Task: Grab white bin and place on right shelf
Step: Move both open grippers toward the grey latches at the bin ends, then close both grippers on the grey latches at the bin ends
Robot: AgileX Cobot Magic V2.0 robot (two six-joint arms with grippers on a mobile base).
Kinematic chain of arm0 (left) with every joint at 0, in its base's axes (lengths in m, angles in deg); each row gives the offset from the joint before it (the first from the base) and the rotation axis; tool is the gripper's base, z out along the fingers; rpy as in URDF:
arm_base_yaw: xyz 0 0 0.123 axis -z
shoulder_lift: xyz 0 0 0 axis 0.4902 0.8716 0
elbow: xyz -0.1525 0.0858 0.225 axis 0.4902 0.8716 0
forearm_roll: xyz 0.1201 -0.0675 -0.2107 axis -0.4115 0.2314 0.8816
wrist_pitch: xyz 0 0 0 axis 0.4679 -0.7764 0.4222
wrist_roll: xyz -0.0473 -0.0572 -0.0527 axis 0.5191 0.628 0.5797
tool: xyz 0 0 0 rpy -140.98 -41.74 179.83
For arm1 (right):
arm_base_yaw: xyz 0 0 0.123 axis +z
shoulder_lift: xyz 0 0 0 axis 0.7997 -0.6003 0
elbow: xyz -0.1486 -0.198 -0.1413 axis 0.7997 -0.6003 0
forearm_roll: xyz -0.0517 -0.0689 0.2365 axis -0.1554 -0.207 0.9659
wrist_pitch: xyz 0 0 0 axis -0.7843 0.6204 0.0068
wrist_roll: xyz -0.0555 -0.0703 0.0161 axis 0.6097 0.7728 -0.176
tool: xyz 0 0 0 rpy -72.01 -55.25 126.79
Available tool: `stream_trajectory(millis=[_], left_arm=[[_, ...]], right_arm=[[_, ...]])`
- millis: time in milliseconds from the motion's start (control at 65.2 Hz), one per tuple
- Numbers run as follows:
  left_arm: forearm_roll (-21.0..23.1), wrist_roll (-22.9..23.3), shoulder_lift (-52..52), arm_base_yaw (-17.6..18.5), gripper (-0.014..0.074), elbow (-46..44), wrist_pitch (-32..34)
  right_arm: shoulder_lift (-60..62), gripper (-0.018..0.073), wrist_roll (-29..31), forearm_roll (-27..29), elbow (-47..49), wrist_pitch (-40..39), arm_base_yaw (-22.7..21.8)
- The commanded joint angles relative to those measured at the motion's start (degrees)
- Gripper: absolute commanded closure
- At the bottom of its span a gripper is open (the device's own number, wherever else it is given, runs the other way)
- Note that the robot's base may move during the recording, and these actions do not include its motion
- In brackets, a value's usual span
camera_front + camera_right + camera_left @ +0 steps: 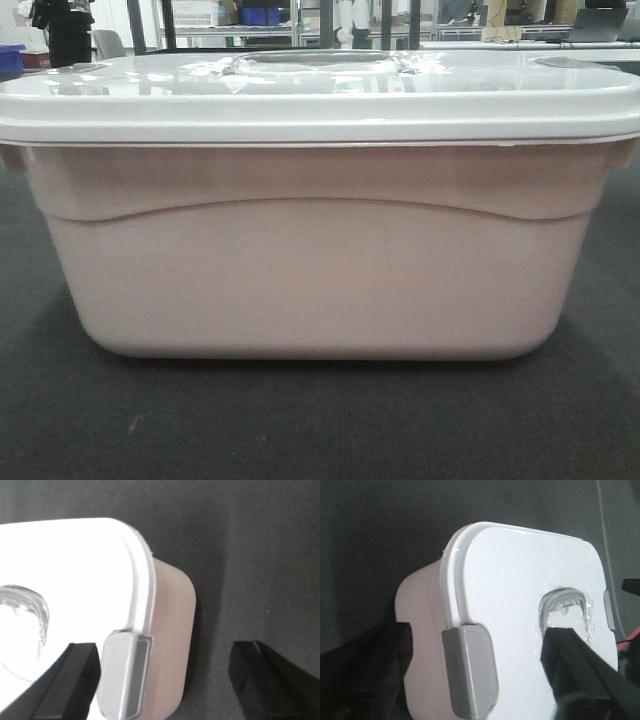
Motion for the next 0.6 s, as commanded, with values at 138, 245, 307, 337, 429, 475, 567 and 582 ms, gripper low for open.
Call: stream_trajectory(millis=[138, 245, 307, 337, 429, 475, 567, 582], left_arm=[[10.76, -8.35, -1.5, -0.12, 0.0168, 8.29, -1.85], [14.24, -11.5, -1.45, -0.12, 0.0168, 12.69, -2.34], [16.29, -13.04, -1.24, -0.12, 0.0168, 14.47, -2.47], [17.26, -13.92, -1.11, -0.12, 0.0168, 15.12, -2.47], [18.73, -14.77, -0.61, -0.12, 0.0168, 15.44, -2.58], [18.84, -14.89, -0.27, -0.12, 0.0168, 15.44, -2.58], [18.84, -15.41, 0.54, -0.12, 0.0168, 15.44, -3.16], [18.84, -15.41, 0.71, -0.12, 0.0168, 15.44, -3.42]], right_arm=[[1.64, -0.0063, 6.4, 8.62, -3.92, 5.89, -0.62], [1.64, -0.0063, 11.47, 14.06, -7.02, 6.28, -0.62], [1.5, -0.0063, 13.27, 15.18, -8.86, 6.28, -0.62], [1.3, -0.0063, 13.61, 15.49, -9.68, 6.28, -0.62], [0.59, -0.0063, 14.36, 17.15, -11.24, 5.58, -0.62], [0.4, -0.0063, 14.88, 18.27, -11.87, 5.66, -0.62], [0.29, -0.0063, 16.03, 19.68, -12.17, 6.26, -0.62], [0.32, -0.0063, 16.14, 19.78, -12.17, 6.26, -0.62]])
